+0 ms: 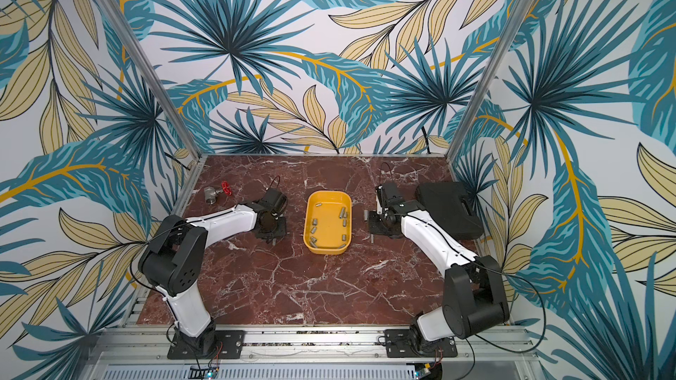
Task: Take out the socket from the storage box
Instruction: Place the socket head at the center of the board, then pick up the socket head from the storage box.
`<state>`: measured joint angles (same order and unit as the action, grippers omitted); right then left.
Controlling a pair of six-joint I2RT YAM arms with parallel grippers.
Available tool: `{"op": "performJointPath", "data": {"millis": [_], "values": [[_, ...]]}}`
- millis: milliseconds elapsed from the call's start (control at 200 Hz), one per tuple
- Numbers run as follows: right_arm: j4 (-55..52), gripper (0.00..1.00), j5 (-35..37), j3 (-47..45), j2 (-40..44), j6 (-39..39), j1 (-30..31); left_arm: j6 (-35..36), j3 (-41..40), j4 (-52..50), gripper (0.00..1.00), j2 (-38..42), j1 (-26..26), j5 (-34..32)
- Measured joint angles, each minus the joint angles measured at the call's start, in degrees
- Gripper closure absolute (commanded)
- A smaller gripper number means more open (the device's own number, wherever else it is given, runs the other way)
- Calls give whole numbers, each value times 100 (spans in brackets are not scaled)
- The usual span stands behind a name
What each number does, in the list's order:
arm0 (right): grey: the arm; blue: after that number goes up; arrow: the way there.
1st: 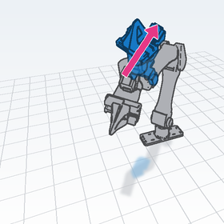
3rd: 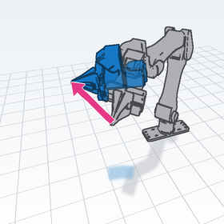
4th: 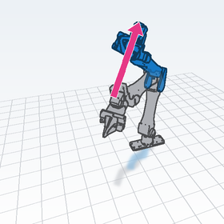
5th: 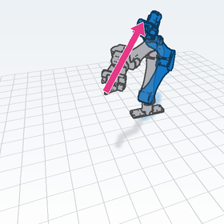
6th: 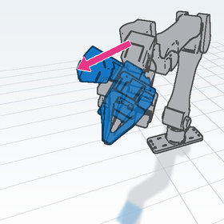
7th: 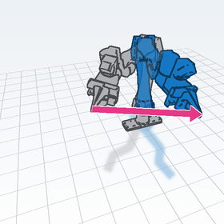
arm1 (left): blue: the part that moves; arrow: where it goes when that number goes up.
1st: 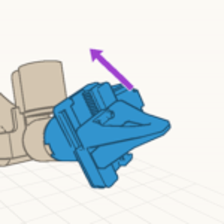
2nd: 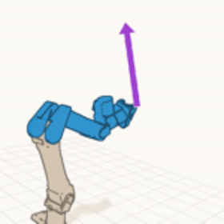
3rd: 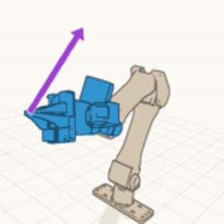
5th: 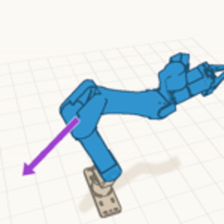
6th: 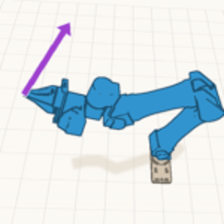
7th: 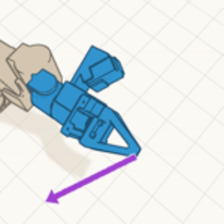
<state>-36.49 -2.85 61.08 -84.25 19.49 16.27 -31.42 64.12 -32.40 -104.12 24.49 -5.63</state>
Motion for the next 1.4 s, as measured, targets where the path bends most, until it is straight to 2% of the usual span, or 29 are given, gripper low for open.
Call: {"op": "performJointPath", "data": {"millis": [195,416,766,1107,1397], "values": [[4,68,-22,350,-184,22,356,7,0,-44,62,127,-2,-24],[57,65,-57,839,-719,133,890,7,0,-144,56,612,-2,-125],[232,63,-214,1799,-1899,345,1523,-11,-219,-166,54,1338,-2,-275],[251,63,-289,2135,-2470,426,1672,-122,-463,98,54,979,79,42],[282,62,-330,2269,-2627,455,1672,-157,-188,306,51,122,562,304]]}}
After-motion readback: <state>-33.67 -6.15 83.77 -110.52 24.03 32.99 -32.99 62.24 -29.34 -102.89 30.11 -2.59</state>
